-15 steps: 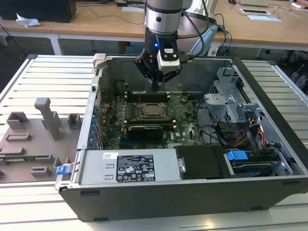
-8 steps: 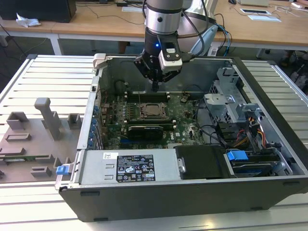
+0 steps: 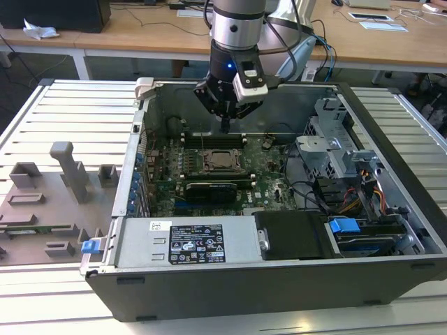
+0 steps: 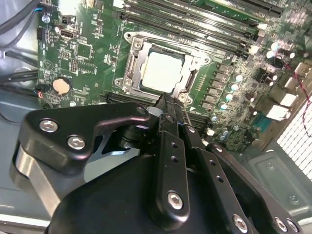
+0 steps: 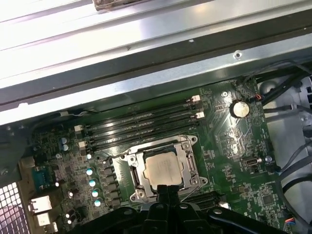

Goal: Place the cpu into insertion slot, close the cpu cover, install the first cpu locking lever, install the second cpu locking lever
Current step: 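Install the first cpu locking lever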

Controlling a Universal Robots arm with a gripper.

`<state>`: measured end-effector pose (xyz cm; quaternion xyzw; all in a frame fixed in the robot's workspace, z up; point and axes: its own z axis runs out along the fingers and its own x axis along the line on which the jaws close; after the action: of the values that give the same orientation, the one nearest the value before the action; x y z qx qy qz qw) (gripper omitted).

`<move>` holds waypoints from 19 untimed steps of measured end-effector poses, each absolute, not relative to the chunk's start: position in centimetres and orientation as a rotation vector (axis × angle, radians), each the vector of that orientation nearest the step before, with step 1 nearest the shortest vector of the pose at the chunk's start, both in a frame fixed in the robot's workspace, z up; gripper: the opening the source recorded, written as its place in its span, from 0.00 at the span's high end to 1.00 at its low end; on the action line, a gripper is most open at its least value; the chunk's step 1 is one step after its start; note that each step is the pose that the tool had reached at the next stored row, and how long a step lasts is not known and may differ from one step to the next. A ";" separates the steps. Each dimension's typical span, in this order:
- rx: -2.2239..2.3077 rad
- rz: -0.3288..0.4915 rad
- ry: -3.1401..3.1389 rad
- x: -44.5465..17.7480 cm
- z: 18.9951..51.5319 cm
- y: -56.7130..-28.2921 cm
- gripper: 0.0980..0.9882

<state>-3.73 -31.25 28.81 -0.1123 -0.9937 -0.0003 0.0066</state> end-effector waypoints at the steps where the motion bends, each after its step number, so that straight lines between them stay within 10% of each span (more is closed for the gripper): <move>1: -0.312 -0.001 -3.113 -3.7 28.8 -31.3 0.99; 19: -0.119 0.001 -3.126 -3.7 28.8 -31.3 0.99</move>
<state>-3.72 -31.25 28.81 -0.0381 -0.9993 0.0002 0.0066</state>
